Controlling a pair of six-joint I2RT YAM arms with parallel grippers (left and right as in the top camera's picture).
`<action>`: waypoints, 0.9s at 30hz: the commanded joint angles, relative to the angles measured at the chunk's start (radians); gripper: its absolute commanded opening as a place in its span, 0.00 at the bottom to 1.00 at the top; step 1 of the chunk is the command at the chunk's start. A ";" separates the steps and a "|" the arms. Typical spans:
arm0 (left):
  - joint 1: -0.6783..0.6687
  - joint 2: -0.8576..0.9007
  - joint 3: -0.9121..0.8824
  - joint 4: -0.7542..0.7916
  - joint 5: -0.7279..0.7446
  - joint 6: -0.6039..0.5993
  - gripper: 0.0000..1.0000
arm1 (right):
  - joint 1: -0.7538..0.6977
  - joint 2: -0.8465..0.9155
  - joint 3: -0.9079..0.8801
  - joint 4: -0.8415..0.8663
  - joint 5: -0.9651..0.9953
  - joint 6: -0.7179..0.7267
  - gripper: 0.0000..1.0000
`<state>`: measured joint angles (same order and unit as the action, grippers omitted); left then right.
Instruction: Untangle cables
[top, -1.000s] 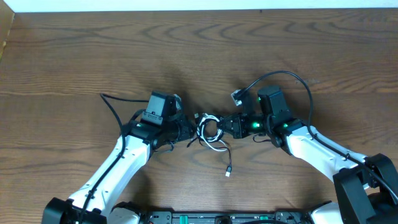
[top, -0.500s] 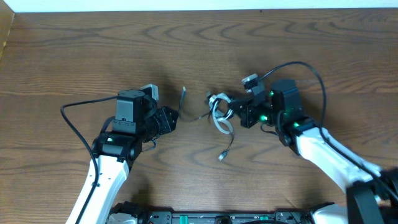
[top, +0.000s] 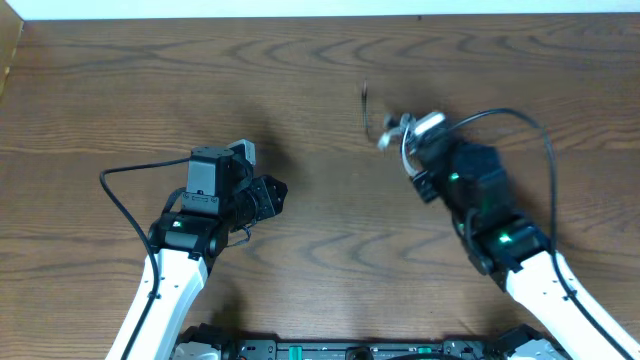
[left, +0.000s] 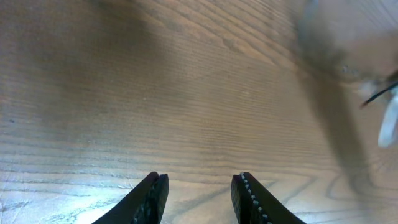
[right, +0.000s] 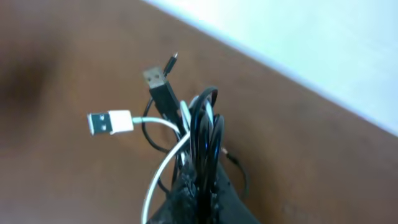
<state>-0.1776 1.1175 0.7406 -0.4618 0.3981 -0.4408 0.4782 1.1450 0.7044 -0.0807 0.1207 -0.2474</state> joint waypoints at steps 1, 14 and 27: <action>0.003 0.005 0.001 -0.002 0.014 -0.010 0.38 | 0.078 0.048 0.002 -0.075 0.049 -0.053 0.01; 0.001 0.006 0.001 -0.005 0.073 -0.010 0.38 | 0.196 0.095 0.002 -0.148 0.019 0.132 0.99; 0.001 0.006 0.001 -0.009 0.074 -0.010 0.39 | -0.138 0.106 0.002 -0.140 -0.020 0.670 0.97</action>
<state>-0.1776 1.1175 0.7406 -0.4675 0.4656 -0.4461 0.3904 1.2560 0.7036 -0.2192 0.1303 0.3058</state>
